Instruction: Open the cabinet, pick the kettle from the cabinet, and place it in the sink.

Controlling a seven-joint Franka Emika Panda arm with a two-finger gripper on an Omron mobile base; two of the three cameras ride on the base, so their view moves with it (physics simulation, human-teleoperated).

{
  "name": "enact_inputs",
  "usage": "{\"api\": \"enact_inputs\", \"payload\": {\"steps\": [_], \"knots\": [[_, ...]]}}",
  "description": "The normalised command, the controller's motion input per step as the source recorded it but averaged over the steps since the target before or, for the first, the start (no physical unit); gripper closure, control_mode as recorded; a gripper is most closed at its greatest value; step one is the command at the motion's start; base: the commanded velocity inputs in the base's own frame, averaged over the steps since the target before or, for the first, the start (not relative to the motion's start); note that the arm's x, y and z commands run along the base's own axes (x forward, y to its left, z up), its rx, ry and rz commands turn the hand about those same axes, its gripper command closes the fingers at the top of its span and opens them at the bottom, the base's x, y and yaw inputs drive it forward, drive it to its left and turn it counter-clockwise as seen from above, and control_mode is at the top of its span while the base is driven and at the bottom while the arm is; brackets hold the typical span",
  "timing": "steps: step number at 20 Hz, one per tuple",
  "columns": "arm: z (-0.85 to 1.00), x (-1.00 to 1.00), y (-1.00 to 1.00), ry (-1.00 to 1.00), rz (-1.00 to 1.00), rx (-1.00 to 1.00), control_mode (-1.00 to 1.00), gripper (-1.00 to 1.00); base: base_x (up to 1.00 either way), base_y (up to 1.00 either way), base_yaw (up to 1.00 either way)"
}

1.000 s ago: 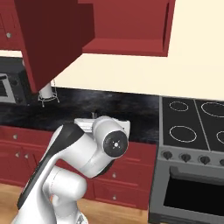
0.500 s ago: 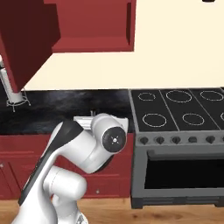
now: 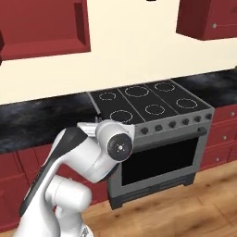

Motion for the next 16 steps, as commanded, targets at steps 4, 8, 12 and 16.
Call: {"api": "enact_inputs", "payload": {"steps": [4, 8, 12, 16], "knots": [[0.0, 0.0, 0.0, 0.0, 0.0, 0.0, 1.0, 1.0, -0.09, 0.06, -0.52], [0.0, 0.0, 0.0, 0.0, 0.0, 0.0, 1.0, 1.0, -0.07, 0.05, -0.53], [0.0, 0.0, 0.0, 0.0, 0.0, 0.0, 1.0, 1.0, -0.03, 0.05, -0.53], [0.0, 0.0, 0.0, 0.0, 0.0, 0.0, 1.0, 1.0, 0.0, 0.06, -0.51]]}}
